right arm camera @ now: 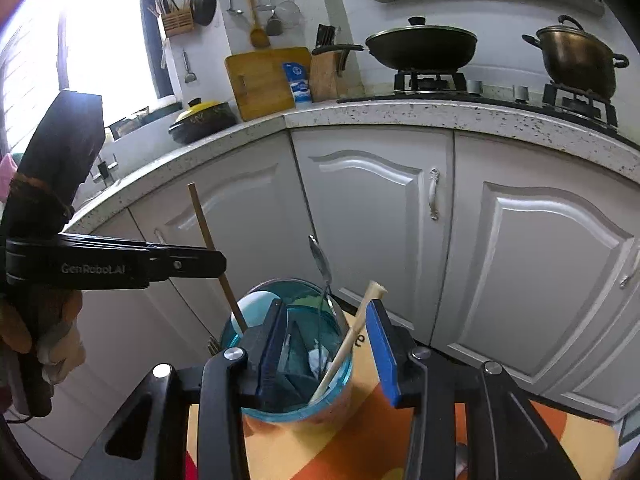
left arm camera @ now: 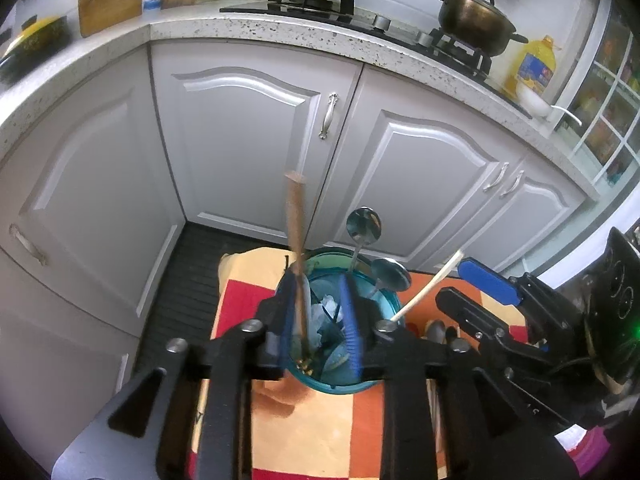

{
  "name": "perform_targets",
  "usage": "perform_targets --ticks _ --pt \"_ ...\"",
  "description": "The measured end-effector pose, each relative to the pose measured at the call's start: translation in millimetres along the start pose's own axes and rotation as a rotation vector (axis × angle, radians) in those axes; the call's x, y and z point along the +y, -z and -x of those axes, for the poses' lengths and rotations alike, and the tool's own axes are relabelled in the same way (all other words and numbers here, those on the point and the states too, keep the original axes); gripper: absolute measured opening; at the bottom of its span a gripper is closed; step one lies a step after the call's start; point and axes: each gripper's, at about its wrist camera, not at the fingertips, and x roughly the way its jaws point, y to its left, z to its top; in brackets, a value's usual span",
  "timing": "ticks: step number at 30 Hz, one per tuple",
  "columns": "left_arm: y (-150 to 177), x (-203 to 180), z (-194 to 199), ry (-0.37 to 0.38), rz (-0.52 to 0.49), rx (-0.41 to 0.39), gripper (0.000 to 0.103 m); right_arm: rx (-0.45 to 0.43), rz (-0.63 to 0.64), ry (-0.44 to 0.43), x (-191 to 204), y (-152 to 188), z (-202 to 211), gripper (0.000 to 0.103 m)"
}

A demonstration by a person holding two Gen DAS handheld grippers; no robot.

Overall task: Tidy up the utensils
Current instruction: 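Carry both chopsticks over the floral cup and open both grippers to drop them, then move both grippers back down to the metal spoon, fork and chopstick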

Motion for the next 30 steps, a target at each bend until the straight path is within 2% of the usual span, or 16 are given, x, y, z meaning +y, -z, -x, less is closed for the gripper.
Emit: perform_targets --ticks 3,4,8,16,30 --pt "4 -2 4 -0.004 0.011 -0.002 0.046 0.009 -0.019 -0.003 -2 2 6 0.039" --pt "6 -2 5 -0.005 0.014 -0.002 0.048 0.012 -0.025 -0.002 -3 3 7 0.039" --pt "11 -2 6 -0.004 0.023 0.011 0.048 0.023 -0.026 -0.005 1 6 12 0.040" --pt "21 -15 20 -0.033 0.007 -0.016 0.048 0.026 -0.011 0.004 12 9 27 0.041" --pt "49 -78 43 -0.034 -0.099 -0.092 0.048 0.033 -0.060 0.075 -8 35 76 0.041"
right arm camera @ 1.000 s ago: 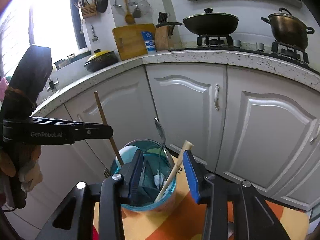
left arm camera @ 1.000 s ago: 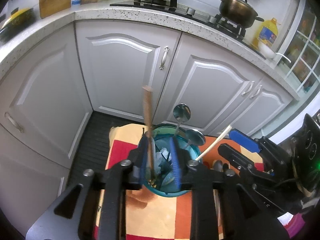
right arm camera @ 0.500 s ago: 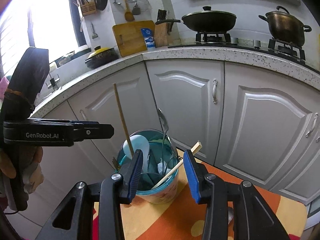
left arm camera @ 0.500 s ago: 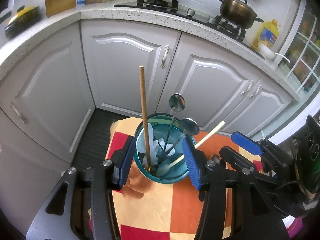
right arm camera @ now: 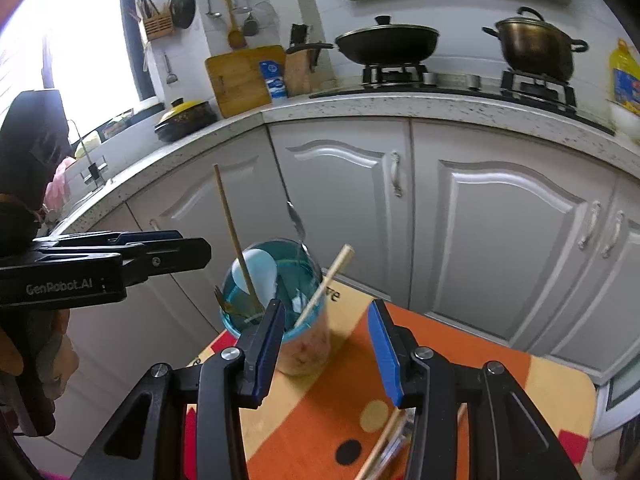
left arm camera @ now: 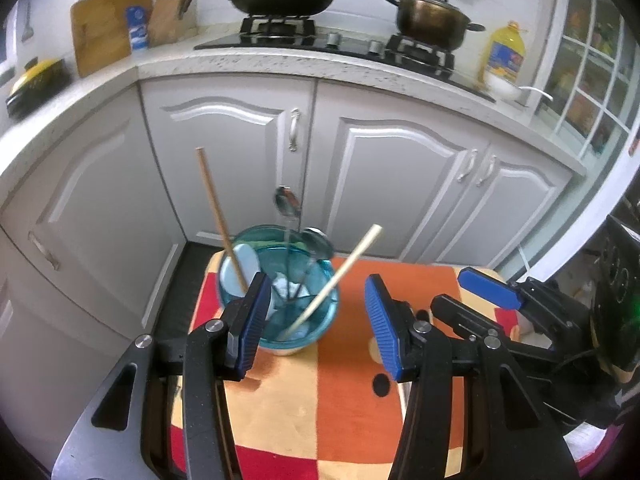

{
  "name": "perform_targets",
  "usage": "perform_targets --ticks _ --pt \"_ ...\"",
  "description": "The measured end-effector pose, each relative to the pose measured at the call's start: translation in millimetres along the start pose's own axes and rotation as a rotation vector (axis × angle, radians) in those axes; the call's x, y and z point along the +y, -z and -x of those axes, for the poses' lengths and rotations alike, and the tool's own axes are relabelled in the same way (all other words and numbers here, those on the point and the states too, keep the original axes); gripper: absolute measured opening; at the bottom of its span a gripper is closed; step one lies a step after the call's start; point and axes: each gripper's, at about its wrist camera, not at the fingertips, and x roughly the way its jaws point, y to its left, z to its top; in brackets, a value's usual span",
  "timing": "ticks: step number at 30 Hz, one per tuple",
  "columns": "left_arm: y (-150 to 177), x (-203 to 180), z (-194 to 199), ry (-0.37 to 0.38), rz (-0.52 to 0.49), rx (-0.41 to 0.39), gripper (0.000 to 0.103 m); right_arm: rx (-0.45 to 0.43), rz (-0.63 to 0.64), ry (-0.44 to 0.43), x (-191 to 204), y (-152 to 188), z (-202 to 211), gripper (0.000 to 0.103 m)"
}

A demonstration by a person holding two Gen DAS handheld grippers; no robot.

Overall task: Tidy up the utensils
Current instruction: 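Move both grippers back down to the metal spoon, fork and chopstick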

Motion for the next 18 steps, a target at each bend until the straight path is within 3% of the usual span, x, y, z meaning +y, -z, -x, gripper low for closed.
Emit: perform_targets --ticks 18 --pt "29 -90 -21 0.097 -0.094 0.065 0.048 0.043 -0.094 0.103 -56 48 42 0.042"
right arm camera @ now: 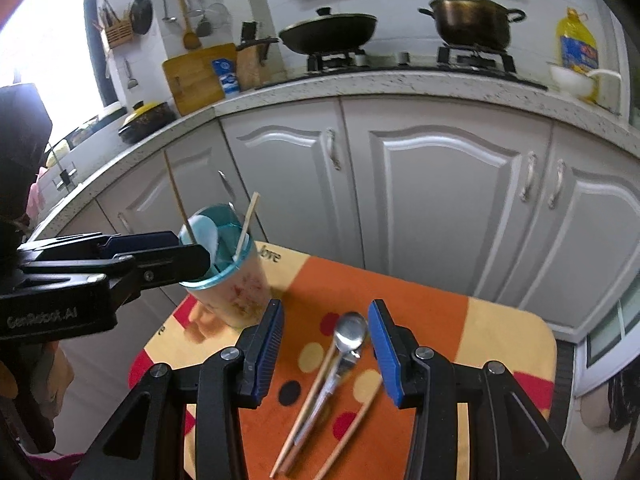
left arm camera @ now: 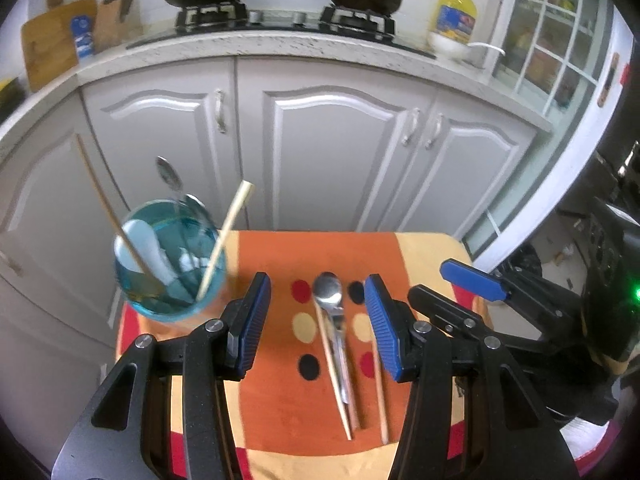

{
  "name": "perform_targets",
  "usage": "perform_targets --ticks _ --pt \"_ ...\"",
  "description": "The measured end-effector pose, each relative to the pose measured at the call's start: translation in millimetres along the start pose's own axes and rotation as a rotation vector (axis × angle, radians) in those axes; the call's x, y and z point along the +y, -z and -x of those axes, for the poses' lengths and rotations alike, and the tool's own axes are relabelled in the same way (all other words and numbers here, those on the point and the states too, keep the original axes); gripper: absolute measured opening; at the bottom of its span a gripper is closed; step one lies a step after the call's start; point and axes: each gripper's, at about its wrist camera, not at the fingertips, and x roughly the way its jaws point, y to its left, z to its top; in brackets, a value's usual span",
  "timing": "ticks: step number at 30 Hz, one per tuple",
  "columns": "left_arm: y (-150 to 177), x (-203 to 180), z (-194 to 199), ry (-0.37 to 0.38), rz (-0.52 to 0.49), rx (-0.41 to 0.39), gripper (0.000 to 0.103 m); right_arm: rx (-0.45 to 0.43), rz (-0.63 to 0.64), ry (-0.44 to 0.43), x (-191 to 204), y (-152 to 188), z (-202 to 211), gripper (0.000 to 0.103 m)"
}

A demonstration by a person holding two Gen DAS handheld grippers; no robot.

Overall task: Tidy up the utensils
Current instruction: 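Move both grippers back down to the metal spoon, fork and chopstick, then grasp the metal spoon and fork with the left gripper while the right gripper grasps a chopstick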

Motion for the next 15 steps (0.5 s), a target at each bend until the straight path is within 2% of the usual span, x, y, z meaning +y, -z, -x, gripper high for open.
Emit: perform_targets --ticks 6,13,15 --pt "12 1 -24 0.051 0.047 0.081 0.048 0.085 -0.053 0.023 -29 20 -21 0.042" --pt "38 8 -62 0.046 0.068 0.183 0.048 0.259 -0.125 0.032 -55 54 -83 0.042" --pt "46 10 -75 0.043 0.075 0.215 0.048 0.293 -0.131 0.021 -56 60 -101 0.037"
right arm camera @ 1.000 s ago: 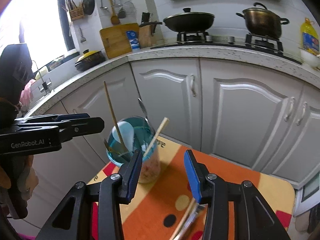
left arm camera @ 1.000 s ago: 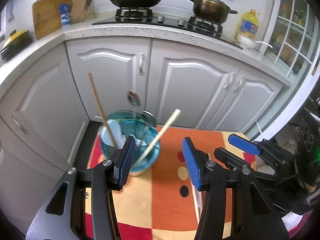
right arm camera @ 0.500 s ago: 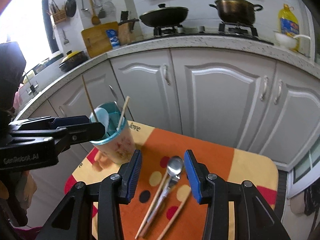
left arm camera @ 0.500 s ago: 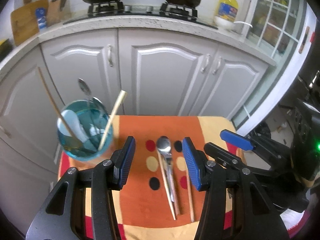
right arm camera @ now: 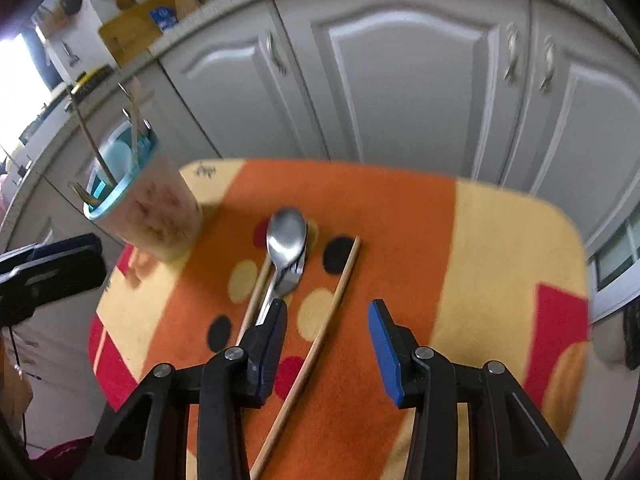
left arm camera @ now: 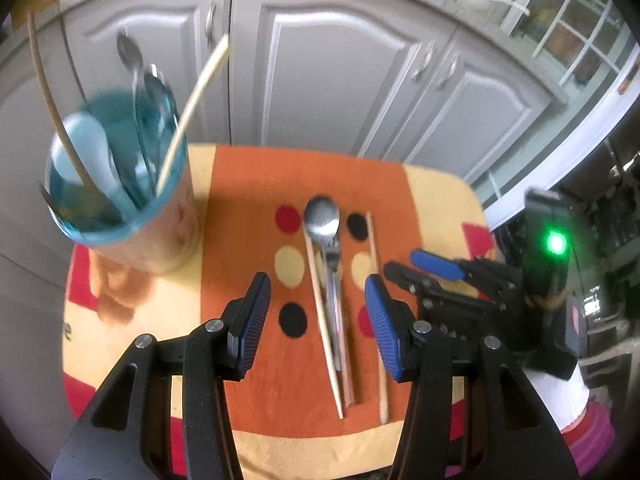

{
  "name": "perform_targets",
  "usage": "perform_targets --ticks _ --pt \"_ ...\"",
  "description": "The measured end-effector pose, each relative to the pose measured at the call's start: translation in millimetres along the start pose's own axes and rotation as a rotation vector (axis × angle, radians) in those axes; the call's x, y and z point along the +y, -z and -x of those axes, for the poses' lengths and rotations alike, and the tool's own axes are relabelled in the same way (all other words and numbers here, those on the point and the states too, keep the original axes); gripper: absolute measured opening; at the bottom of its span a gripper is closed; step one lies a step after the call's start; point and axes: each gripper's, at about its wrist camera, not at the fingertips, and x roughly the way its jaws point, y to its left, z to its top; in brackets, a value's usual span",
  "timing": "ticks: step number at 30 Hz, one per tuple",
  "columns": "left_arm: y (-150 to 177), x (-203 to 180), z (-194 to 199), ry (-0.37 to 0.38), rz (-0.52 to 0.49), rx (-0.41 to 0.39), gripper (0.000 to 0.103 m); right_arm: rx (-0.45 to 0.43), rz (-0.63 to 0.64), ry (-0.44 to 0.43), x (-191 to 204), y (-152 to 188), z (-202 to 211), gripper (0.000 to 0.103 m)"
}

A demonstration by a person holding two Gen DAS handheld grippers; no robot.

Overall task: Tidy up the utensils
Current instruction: 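Grasp the metal spoon and fork with the left gripper while the right gripper grasps a chopstick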

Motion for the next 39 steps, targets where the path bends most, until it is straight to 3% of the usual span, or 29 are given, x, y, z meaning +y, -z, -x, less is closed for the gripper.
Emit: perform_targets --ticks 5,12,21,24,27,33,37,39 --pt "9 6 -34 0.000 0.018 0.071 0.048 0.011 -0.029 -0.070 4 -11 -21 0.036" --pt "-1 13 -67 0.070 0.081 0.096 0.048 0.015 -0.042 -0.051 -14 -28 -28 0.036" --pt "-25 6 -102 -0.002 0.077 0.075 0.048 0.035 -0.059 -0.090 -29 -22 -42 0.036" --pt "-34 6 -111 -0.012 0.085 0.072 0.048 0.044 0.050 0.004 -18 -21 -45 0.028" --pt "-42 5 -118 -0.015 0.089 0.057 0.048 0.062 0.104 0.076 -21 -15 -39 0.027" --pt "-54 3 -134 0.022 0.075 0.041 0.048 0.067 -0.004 -0.015 -57 -4 -24 0.027" --pt "-56 3 -134 0.055 0.053 0.034 0.033 0.055 -0.027 -0.049 -63 -2 -21 0.027" --pt "-58 -1 -134 0.070 0.033 0.034 0.032 0.050 -0.035 -0.062 -64 -2 -20 0.032"
